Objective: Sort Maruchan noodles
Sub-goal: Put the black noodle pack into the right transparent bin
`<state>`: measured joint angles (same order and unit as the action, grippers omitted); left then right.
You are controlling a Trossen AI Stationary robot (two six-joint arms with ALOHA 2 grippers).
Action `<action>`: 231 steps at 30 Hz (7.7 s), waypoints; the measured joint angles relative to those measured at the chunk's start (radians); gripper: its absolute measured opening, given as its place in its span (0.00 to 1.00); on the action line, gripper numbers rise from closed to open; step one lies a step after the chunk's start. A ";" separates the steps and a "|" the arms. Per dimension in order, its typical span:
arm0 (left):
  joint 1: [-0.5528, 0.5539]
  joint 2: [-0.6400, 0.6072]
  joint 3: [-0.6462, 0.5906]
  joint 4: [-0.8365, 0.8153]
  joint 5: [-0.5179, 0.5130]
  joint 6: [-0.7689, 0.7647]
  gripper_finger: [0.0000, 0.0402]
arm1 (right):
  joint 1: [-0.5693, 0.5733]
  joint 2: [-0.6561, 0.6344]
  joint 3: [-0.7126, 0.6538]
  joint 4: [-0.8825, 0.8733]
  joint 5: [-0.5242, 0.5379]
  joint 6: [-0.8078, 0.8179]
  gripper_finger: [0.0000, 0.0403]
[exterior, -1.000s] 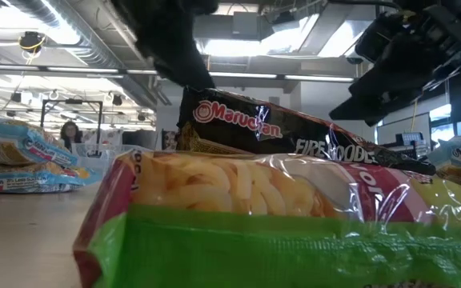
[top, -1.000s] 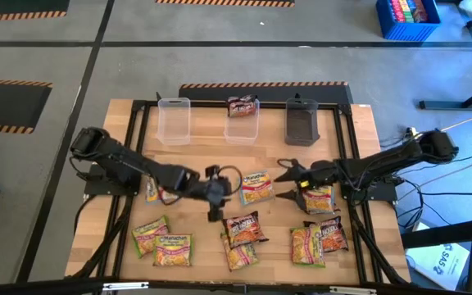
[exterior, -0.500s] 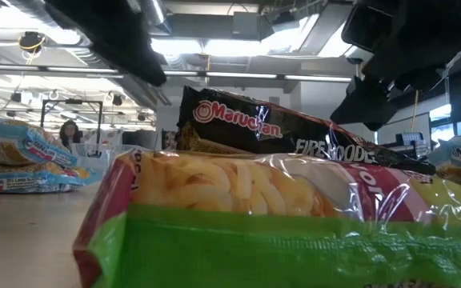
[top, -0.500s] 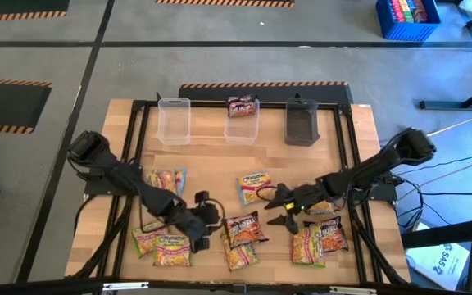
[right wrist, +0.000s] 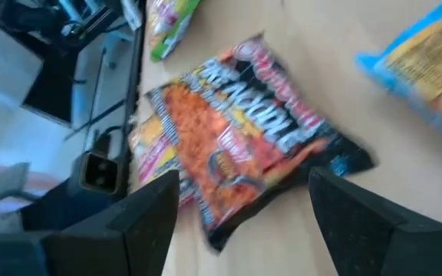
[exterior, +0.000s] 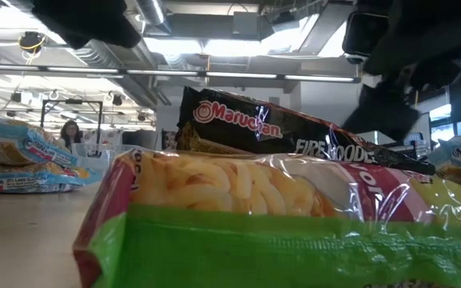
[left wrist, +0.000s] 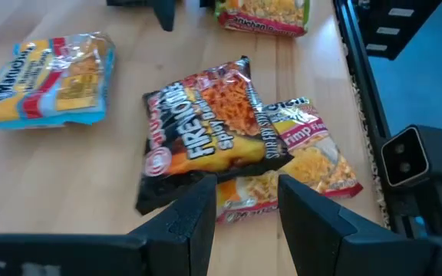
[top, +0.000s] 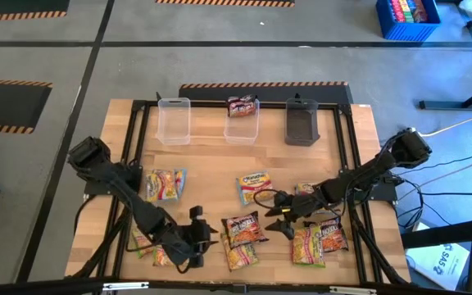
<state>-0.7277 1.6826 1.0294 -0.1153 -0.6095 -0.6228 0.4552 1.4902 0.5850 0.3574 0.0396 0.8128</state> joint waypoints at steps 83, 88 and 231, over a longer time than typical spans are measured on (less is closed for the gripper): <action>0.091 0.282 0.000 0.273 -0.012 0.083 0.33 | -0.064 0.258 -0.029 0.435 -0.049 0.222 0.79; 0.091 0.269 -0.001 0.260 0.007 0.080 0.33 | -0.064 0.258 -0.029 0.426 -0.050 0.220 0.79; 0.454 -0.261 -0.323 0.373 0.619 -0.105 0.52 | -0.124 0.246 0.165 0.359 0.180 -0.922 0.08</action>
<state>-0.2736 1.4216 0.7067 0.2577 0.0099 -0.7275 0.3317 1.7367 0.7504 0.7164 0.2199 -0.1097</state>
